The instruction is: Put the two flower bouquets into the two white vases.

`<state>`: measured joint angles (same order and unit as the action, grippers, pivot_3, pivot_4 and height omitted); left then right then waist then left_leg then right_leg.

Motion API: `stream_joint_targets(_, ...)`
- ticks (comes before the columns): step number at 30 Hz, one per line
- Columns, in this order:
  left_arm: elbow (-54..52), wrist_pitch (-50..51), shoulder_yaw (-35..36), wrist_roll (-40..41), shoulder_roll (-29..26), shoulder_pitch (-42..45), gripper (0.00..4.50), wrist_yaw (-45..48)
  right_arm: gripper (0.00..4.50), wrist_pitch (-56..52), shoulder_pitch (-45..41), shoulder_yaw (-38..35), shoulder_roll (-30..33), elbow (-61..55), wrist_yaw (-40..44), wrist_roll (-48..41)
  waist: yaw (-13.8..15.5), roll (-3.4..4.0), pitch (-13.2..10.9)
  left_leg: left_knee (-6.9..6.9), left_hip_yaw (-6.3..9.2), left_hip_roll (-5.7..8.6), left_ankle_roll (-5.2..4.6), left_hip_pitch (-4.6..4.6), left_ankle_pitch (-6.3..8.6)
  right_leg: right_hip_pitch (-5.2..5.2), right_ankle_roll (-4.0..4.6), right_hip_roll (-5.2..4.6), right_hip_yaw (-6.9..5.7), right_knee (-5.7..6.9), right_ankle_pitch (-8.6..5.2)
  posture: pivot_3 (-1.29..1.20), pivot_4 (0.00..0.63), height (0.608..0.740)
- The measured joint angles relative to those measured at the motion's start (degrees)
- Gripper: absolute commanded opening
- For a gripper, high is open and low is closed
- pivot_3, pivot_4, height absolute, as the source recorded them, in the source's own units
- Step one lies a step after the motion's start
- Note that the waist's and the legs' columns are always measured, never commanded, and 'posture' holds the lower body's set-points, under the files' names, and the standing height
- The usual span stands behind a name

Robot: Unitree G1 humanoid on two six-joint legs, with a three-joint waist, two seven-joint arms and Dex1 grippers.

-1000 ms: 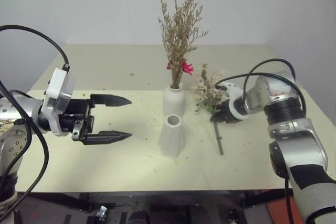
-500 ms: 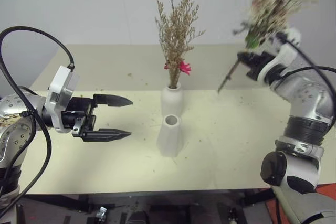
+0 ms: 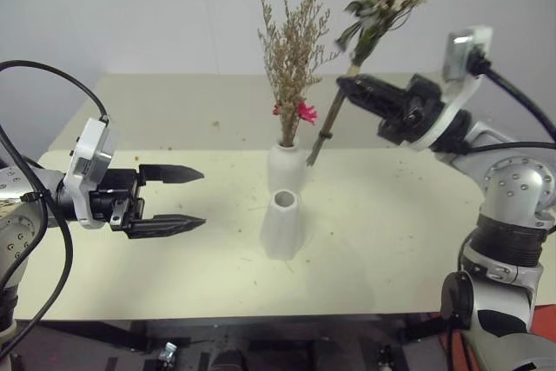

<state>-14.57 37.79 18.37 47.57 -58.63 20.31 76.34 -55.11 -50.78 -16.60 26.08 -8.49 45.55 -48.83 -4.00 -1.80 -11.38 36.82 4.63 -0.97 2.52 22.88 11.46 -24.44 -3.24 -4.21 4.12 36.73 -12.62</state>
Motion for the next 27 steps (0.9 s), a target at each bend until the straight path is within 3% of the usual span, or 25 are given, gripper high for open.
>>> stream_joint_targets(27,-1.4,1.2,0.3,2.0,-0.7,-0.4,4.50,-0.7,0.22,5.5,2.5,12.9,-0.5,-0.4,7.4,0.5,0.0,0.00,0.0,0.00,0.00,-0.01,0.00,-0.01,0.00,-0.01,-0.02,0.01,-0.01,0.01,-0.01,0.00,0.150,0.740)
